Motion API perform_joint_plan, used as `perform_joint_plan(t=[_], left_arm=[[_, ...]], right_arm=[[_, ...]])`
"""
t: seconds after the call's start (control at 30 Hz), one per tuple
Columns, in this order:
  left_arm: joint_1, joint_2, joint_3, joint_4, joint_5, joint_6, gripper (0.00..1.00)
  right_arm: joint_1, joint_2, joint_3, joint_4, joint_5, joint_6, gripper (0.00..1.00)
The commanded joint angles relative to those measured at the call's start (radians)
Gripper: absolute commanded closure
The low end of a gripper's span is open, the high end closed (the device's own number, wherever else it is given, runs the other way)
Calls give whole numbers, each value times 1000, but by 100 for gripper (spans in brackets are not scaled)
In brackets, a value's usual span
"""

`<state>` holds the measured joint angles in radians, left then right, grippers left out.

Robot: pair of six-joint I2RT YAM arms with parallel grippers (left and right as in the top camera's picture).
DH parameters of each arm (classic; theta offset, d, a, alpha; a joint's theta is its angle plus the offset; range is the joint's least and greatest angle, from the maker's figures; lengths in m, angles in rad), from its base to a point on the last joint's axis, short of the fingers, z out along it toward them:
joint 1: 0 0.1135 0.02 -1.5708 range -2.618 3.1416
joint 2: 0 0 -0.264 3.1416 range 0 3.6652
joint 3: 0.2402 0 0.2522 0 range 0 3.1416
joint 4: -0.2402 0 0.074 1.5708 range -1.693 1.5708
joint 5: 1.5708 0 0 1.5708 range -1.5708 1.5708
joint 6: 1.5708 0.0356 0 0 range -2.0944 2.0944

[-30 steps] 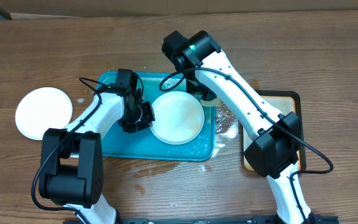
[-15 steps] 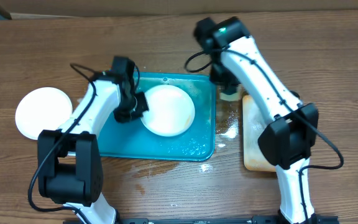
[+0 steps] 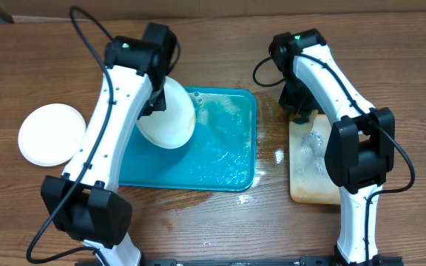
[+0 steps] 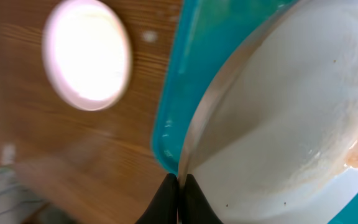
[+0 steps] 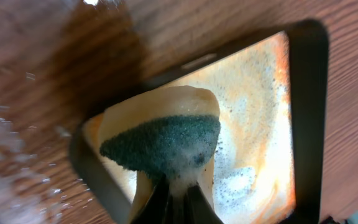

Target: Clean dirty plates on tray and stack at the side

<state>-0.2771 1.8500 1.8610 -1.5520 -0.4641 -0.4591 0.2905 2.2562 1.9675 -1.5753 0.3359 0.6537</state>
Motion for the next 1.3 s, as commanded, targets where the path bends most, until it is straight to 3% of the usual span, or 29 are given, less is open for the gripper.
perform_joint_plan(t=[0.0,0.5,0.8,0.83,0.9,0.93,0.97,1.03,1.07,1.27], left_arm=[[-62,-1,53,-64,-267,-39,96],[-200,0,54,-69,-502,-49,96],[-226,0,54,-59,-538,-50,96],[-227,0,54,-58,-538,-50,96],[-228,0,54,-55,-538,-49,96],[-228,0,54,-55,-537,-49,96],[-228,0,54,-55,-537,-49,96],[-228,0,54,-55,-537,-49,96],[-228,0,54,-55,-537,-49,96],[-233,0,54,-55,-542,-49,96]], right_arm=[[-4,-50,-69,27,-1,-7,96],[-21,-50,-200,37,-27,-3,96],[-189,-51,-248,-31,-27,-26,96],[-201,-51,-248,-32,-34,-31,85],[-222,-52,-248,-34,-64,-53,47],[-227,-52,-248,-33,-74,-61,35],[-227,-52,-248,-32,-77,-69,30],[-224,-53,-248,-31,-77,-79,6],[-217,-53,-248,-31,-77,-79,0],[-171,-56,-248,-26,-76,-86,0]])
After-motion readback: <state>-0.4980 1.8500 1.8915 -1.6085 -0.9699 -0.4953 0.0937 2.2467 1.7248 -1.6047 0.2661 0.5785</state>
